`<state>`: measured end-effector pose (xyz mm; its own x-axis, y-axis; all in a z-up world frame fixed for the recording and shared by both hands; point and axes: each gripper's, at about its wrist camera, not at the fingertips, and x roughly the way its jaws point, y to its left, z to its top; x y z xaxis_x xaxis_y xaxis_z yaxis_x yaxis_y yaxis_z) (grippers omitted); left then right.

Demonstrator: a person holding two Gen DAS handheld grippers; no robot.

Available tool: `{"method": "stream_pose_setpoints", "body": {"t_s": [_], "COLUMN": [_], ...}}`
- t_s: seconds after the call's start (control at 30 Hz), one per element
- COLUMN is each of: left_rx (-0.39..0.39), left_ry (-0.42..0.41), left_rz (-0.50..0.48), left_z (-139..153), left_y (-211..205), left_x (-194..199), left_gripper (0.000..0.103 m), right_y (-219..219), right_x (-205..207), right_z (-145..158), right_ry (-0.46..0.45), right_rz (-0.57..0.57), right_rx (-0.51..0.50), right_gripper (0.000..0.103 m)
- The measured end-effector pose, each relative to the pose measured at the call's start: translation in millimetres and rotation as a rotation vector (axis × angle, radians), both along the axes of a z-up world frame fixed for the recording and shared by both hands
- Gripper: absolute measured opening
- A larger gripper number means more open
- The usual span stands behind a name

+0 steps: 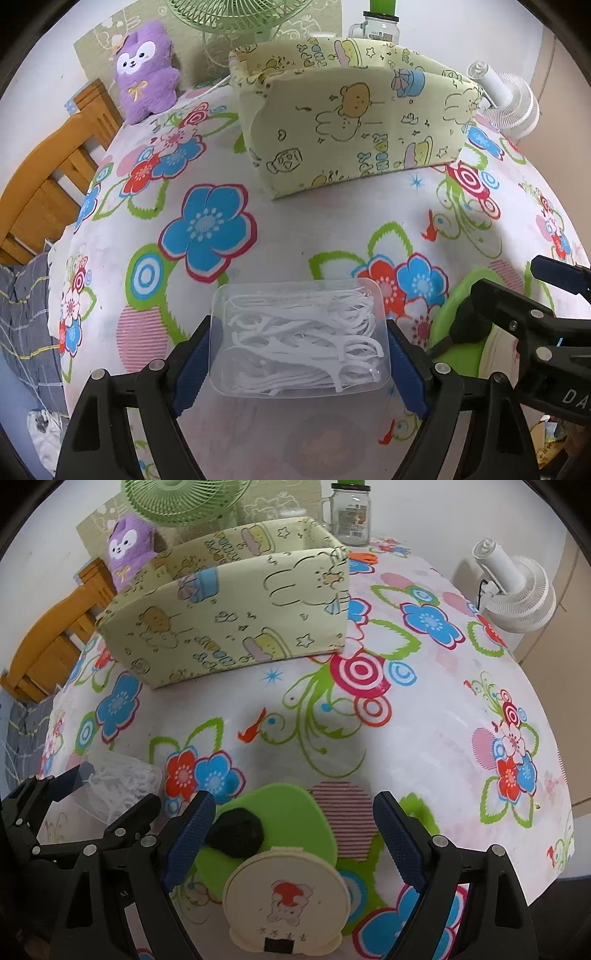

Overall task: Organize rigid objects
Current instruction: 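Close the left tool on the clear floss-pick box, then lower the right tool and close it on the green-and-cream round gadget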

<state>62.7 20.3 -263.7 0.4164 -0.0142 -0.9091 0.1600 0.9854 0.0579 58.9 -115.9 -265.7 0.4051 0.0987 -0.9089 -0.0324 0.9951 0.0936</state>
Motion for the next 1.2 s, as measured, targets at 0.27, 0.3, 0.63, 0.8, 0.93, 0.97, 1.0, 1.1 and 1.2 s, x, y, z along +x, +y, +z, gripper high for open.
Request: {"method": "stream_pose_setpoints", "body": {"t_s": [0.27, 0.3, 0.63, 0.8, 0.93, 0.97, 1.0, 1.1, 1.2], "left_rx": [-0.002, -0.003, 0.006, 0.033, 0.036, 0.029, 0.023, 0.013, 0.008], "left_ry": [0.014, 0.013, 0.006, -0.004, -0.009, -0.006, -0.003, 0.002, 0.004], "left_rz": [0.013, 0.015, 0.006, -0.025, -0.02, -0.016, -0.011, -0.005, -0.004], "left_z": [-3, -3, -3, -3, -3, -3, -3, -4, -5], "left_y": [8, 9, 7, 5, 2, 2, 2, 1, 0], "left_x": [-10, -11, -16, -19, -19, -18, -18, -16, -13], "left_gripper": [0.087, 0.087, 0.087, 0.087, 0.087, 0.087, 0.087, 0.087, 0.088], "right_y": [10, 11, 17, 22, 23, 24, 24, 27, 28], "right_x": [-7, -8, -12, -13, -11, -9, -9, -8, -8], "right_z": [-4, -3, -2, -6, -8, -8, -8, -7, -6], "right_ry": [0.02, 0.021, 0.015, 0.025, 0.023, 0.018, 0.014, 0.003, -0.005], "right_rz": [0.032, 0.037, 0.088, 0.114, 0.104, 0.104, 0.105, 0.116, 0.117], "right_rx": [-0.006, -0.007, -0.028, -0.024, -0.034, -0.044, -0.049, -0.054, -0.044], "right_gripper": [0.08, 0.08, 0.079, 0.078, 0.076, 0.073, 0.071, 0.059, 0.045]}}
